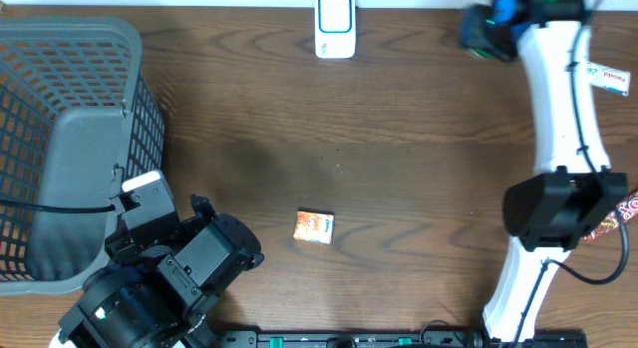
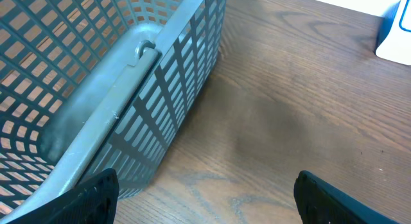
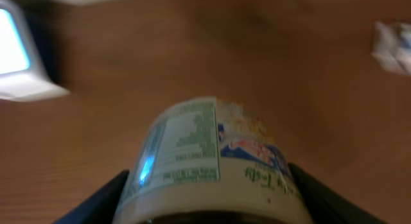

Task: Scan the item barcode
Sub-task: 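Carry the bottle to the right side and set it down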

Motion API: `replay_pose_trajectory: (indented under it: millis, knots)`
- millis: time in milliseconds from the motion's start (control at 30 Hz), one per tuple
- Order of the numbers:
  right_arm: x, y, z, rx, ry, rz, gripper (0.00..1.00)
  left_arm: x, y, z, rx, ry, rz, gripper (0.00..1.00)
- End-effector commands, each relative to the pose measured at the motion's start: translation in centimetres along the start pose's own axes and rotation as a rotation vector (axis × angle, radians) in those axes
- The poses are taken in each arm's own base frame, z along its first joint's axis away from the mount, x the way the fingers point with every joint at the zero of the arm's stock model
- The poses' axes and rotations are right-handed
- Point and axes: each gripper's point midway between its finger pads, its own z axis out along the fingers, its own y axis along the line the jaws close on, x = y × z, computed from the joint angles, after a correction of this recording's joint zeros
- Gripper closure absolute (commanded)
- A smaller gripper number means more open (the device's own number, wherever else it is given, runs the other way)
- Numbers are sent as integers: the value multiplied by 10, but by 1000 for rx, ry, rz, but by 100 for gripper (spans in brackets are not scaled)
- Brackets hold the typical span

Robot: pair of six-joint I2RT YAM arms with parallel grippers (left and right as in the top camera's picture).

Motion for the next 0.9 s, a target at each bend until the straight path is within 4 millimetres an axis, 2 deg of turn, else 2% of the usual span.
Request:
replay_pose_trajectory:
  millis: [0,133,167,300,367,500,667,700,767,833,867]
  knots:
    - [32,-69,32,126,164,81,51,-1,2,0,-7,-7,-8,15]
    - [62,-132,51,188,276,214,48,-1,2,0,-7,-7,-8,15]
    - [75,-154,57,209,310,276,49,-1,2,0,-7,-7,-8,15]
    - [102,-194,67,248,370,403,53,-1,2,0,-7,-7,-8,15]
    - [116,-215,70,267,395,470,51,-1,1,0,-7,-7,-8,15]
    - [141,-255,79,294,413,567,37,-1,2,0,-7,-7,-8,15]
    - [162,-282,85,296,431,640,32,-1,2,0,-7,-7,-8,15]
    - [163,-282,85,274,429,657,26,-1,2,0,-7,-7,-8,15]
    - [157,-276,85,188,414,695,14,-1,2,0,-7,-7,-8,15]
    - [143,-263,83,68,387,704,1,-1,2,0,-7,-7,-8,15]
    - [136,-257,80,19,374,701,1,-1,2,0,-7,-7,-8,15]
